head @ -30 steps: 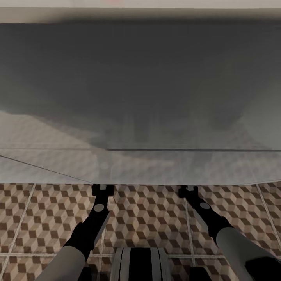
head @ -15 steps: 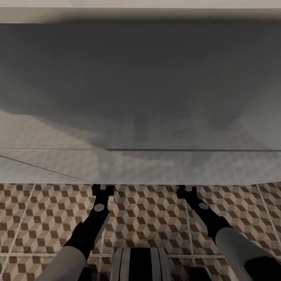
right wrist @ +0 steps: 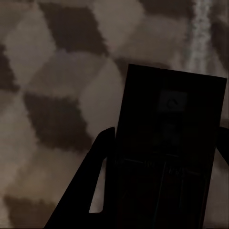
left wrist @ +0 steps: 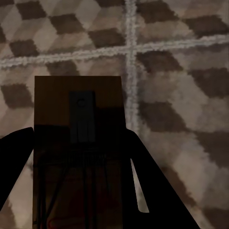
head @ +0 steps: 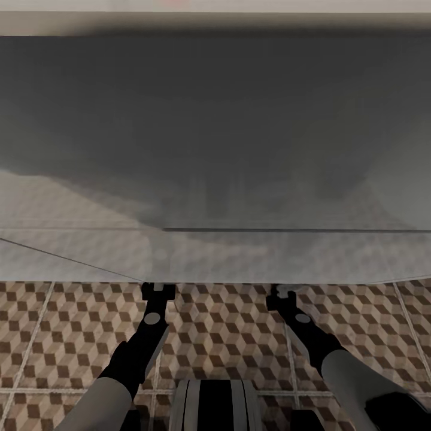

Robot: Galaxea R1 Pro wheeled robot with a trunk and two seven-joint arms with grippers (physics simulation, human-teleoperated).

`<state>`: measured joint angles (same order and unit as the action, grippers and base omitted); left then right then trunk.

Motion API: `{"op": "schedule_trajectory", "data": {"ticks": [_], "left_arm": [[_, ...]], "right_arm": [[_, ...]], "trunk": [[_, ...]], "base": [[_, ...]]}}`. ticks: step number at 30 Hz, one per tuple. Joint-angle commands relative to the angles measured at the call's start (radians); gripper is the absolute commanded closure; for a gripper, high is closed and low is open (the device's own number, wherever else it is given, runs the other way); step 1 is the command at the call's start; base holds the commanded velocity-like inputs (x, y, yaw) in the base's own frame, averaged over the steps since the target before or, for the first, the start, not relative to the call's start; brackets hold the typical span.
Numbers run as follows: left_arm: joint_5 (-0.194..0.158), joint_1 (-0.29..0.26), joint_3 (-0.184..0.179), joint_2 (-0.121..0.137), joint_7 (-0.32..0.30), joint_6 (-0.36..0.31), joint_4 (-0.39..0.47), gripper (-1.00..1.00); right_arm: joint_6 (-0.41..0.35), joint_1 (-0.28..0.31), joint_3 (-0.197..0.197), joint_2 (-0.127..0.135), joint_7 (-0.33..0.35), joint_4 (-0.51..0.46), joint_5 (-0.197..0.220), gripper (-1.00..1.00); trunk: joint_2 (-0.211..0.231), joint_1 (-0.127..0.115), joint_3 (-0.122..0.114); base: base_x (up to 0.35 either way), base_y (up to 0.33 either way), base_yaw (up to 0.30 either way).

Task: Take the four mousetraps from the cabinet in the bathroom and place them on the bathroom floor. Make sure all four end up on the same floor surface, and ensure that at least two of them are either under or directly next to the same bathroom sink.

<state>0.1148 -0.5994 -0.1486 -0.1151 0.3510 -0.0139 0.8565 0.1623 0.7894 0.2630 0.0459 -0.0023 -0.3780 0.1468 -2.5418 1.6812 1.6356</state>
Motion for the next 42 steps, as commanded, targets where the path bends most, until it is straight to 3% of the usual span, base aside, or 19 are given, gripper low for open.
{"op": "schedule_trajectory", "data": {"ticks": [1, 37, 42], "left_arm": [[0.009, 0.000, -0.002, 0.000, 0.006, -0.001, 0.000, 1.00], [0.009, 0.000, -0.002, 0.000, 0.006, -0.001, -0.016, 1.00], [0.009, 0.000, -0.002, 0.000, 0.006, -0.001, -0.016, 1.00]], "right_arm": [[0.003, 0.001, 0.007, 0.000, 0.000, 0.002, 0.009, 1.00], [0.007, 0.001, 0.010, -0.009, -0.007, -0.003, -0.015, 1.00], [0.005, 0.022, 0.009, -0.009, -0.008, -0.013, -0.015, 1.00]], "trunk": [[0.000, 0.000, 0.000], [0.000, 0.000, 0.000], [0.000, 0.000, 0.000]], "base": [[0.000, 0.000, 0.000], [0.000, 0.000, 0.000], [0.000, 0.000, 0.000]]}}
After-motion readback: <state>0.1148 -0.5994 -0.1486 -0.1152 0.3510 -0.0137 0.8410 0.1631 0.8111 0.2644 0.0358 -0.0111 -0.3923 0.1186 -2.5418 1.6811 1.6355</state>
